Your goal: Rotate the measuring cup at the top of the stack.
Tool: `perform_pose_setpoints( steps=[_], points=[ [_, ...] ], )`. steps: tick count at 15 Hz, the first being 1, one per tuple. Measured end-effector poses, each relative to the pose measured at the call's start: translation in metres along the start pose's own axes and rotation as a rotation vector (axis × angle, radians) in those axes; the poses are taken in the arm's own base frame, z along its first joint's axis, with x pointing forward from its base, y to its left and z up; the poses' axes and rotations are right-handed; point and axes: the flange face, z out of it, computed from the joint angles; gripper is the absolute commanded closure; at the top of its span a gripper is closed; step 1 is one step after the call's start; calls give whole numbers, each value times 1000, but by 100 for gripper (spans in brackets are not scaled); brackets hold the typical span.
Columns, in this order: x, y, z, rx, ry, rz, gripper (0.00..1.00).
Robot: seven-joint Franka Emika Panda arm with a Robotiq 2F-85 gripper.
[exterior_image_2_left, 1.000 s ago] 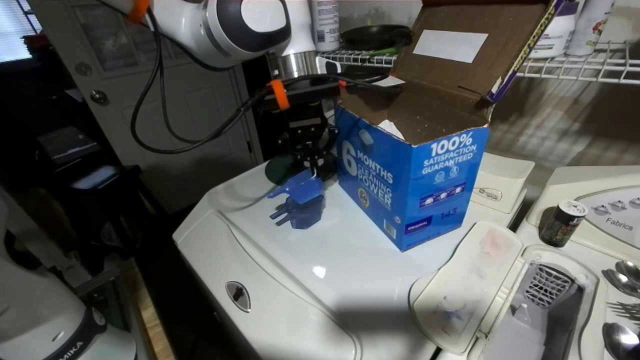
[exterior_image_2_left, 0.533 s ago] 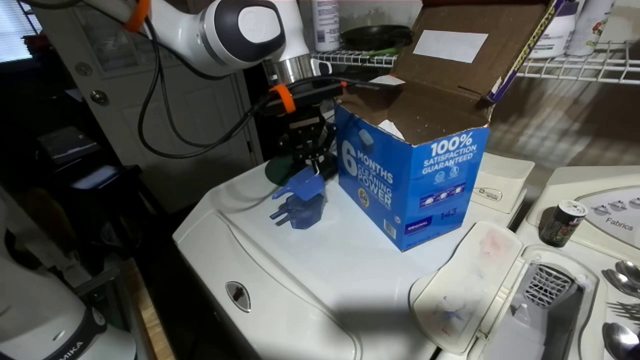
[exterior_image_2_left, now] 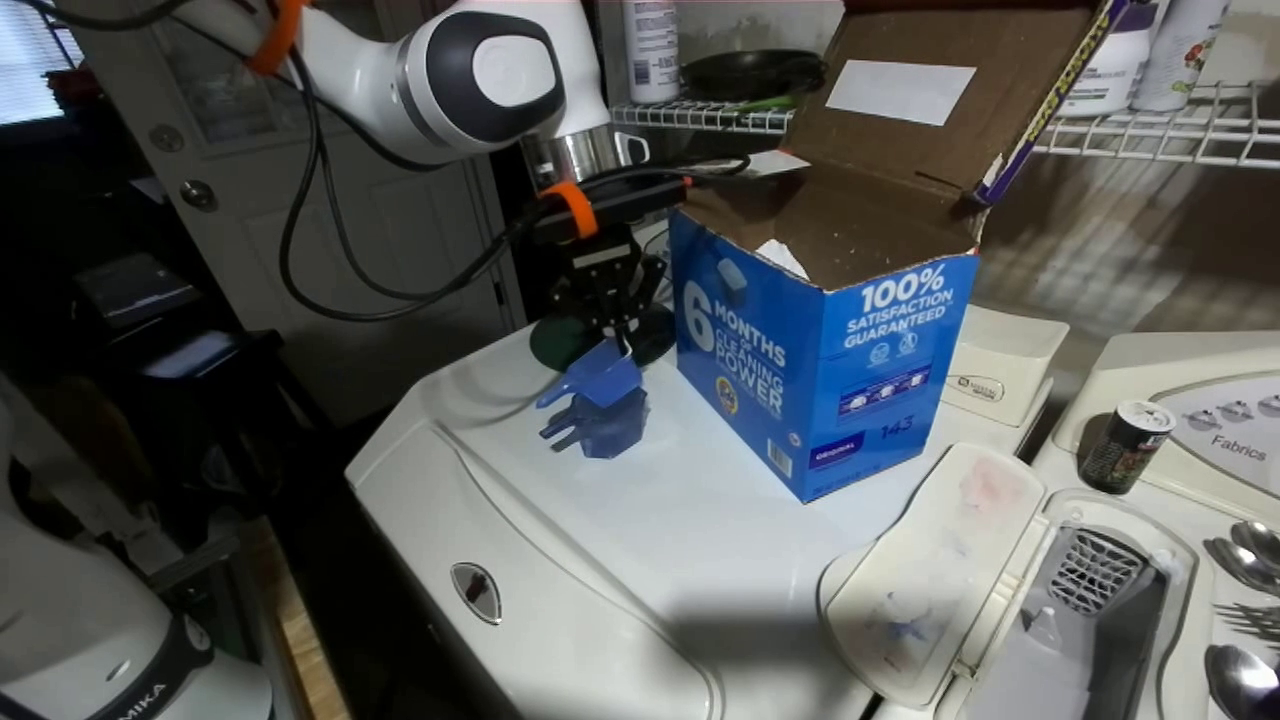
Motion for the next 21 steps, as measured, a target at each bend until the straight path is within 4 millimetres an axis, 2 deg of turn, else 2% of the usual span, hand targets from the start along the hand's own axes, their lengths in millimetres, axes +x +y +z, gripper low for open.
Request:
perform_pose_setpoints(
  steps=[13,21],
  points=[
    [3,-5,21,69,8,-45,99],
    [-6,-7,28,121,-21,89,99]
  ],
)
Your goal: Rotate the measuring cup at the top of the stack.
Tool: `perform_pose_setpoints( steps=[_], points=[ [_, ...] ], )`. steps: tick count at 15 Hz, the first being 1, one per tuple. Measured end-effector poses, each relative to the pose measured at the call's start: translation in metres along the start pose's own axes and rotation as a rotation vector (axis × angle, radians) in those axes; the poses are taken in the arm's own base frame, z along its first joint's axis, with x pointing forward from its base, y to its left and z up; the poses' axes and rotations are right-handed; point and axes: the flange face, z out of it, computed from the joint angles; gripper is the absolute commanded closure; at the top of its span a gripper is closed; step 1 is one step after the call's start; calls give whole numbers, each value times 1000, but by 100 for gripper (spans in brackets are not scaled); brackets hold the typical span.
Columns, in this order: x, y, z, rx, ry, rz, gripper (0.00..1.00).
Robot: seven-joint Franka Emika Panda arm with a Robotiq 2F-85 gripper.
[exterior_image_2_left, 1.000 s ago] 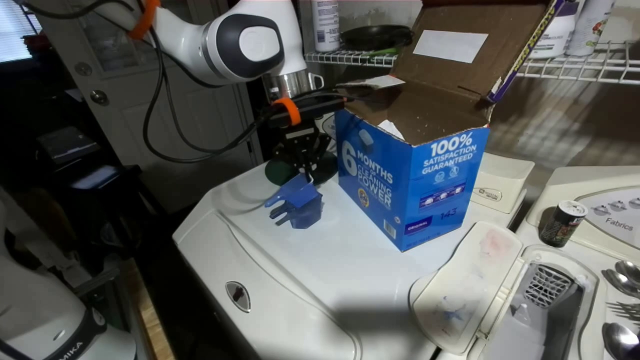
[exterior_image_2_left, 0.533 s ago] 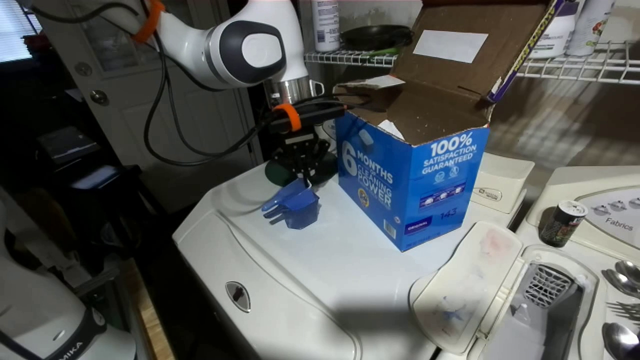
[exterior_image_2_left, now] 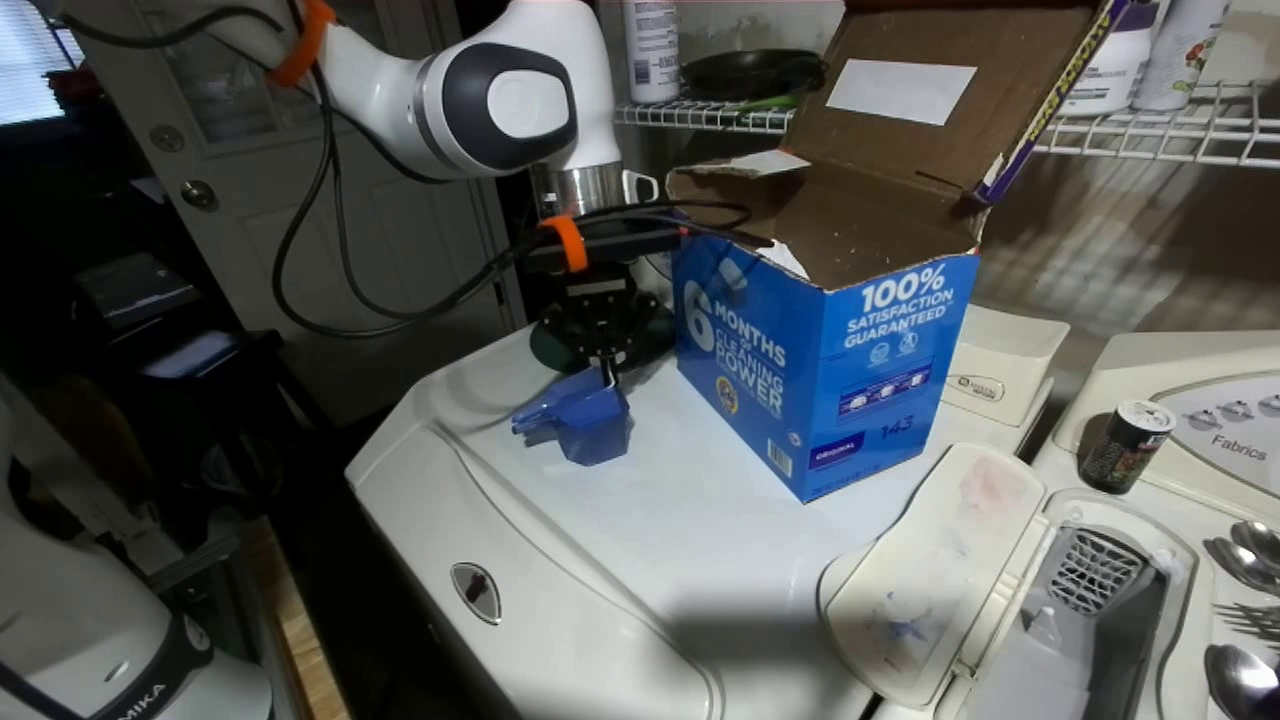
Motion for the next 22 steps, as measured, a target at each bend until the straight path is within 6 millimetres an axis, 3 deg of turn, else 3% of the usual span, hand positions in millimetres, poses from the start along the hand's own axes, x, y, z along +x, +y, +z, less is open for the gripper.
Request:
perform_pose_setpoints(
  steps=[17,22],
  points=[
    [-43,19,13,197,143,531,99],
    [-43,22,15,208,141,561,99]
  ],
)
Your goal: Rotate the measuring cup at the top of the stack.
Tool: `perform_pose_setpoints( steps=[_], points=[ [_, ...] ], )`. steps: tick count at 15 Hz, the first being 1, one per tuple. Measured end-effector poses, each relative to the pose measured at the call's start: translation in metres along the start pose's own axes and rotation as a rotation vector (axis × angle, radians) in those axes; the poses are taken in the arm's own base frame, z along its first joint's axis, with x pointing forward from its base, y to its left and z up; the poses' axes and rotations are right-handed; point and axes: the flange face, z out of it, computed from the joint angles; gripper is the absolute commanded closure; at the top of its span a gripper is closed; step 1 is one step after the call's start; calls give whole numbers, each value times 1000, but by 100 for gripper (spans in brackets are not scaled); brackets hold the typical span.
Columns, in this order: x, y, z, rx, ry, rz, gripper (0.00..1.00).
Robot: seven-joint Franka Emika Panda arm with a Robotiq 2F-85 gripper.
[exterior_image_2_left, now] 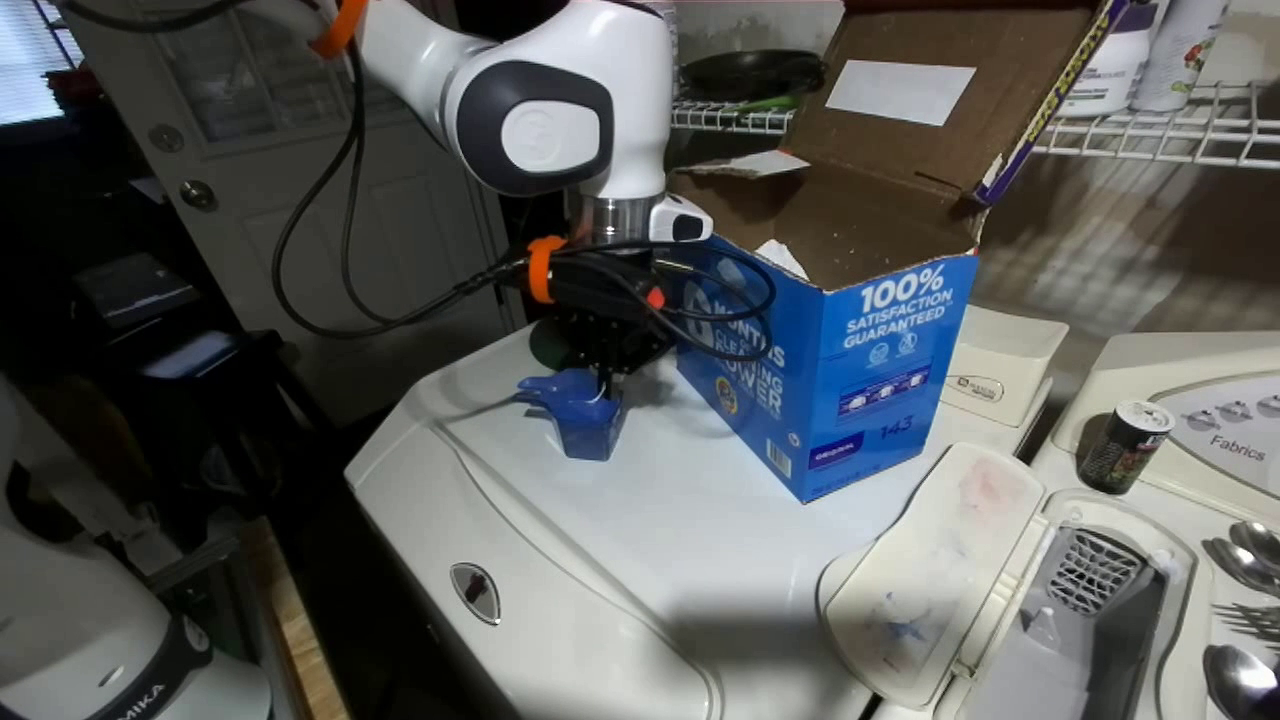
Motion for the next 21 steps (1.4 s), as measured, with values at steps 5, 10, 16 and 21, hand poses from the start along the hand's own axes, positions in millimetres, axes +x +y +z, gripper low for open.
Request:
perform_pose_setpoints(
  steps=[5,10,16,21],
  points=[
    [8,0,8,-6,-22,-34,99],
    [12,-1,14,-26,-52,-67,72],
    [17,-8,15,-48,-68,-87,38],
    [24,-23,6,-88,-71,-107,4]
  ],
)
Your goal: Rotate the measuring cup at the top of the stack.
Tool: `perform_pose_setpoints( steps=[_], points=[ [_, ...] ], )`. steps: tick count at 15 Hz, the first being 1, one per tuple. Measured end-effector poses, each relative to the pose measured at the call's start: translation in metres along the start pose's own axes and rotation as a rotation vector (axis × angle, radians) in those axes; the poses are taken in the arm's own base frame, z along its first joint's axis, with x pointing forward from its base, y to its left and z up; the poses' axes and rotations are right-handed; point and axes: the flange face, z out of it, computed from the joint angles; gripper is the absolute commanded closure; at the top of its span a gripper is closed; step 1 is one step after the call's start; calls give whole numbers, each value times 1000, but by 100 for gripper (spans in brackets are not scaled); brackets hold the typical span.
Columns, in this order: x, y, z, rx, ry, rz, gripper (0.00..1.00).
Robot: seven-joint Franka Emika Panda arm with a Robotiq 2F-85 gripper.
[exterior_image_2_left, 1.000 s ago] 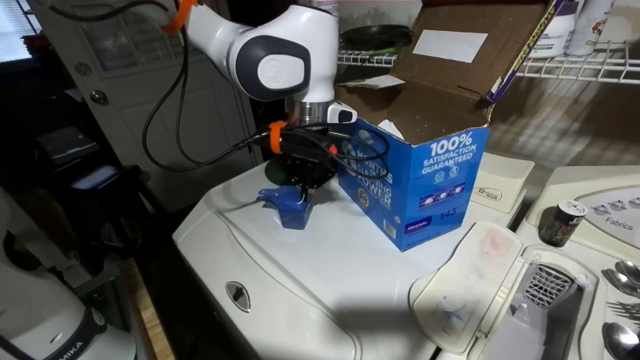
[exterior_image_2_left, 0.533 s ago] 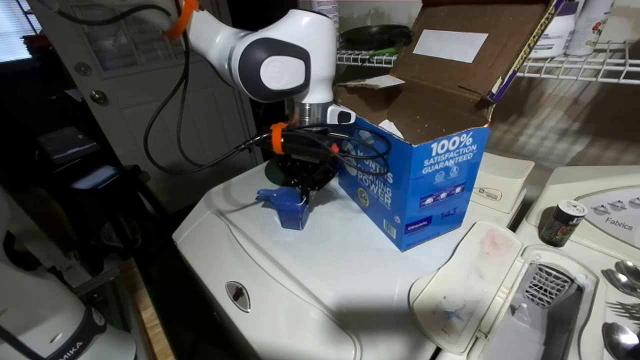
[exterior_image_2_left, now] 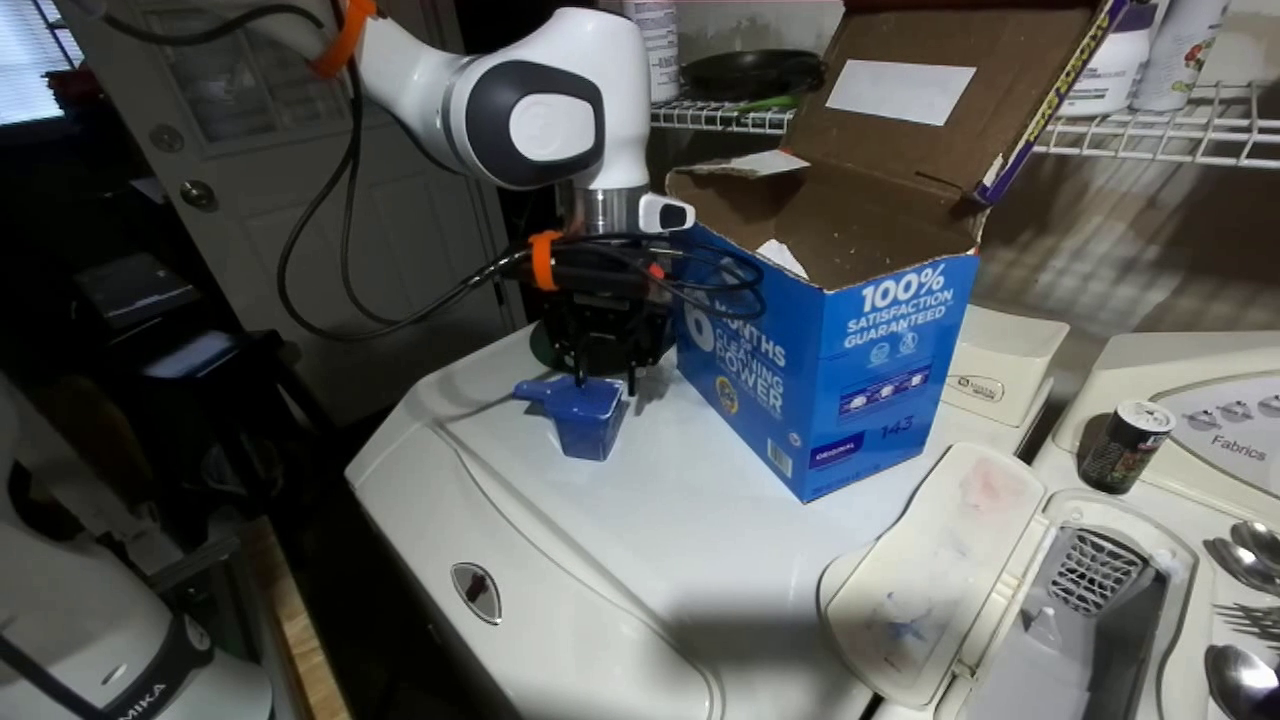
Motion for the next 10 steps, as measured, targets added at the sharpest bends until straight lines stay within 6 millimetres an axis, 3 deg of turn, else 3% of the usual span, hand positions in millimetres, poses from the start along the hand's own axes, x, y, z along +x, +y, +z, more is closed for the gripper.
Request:
perform_pose_setpoints(
  steps=[5,10],
  points=[
    [6,-25,-22,-45,23,10,0],
    [-5,-50,-45,-74,62,156,0]
  ],
)
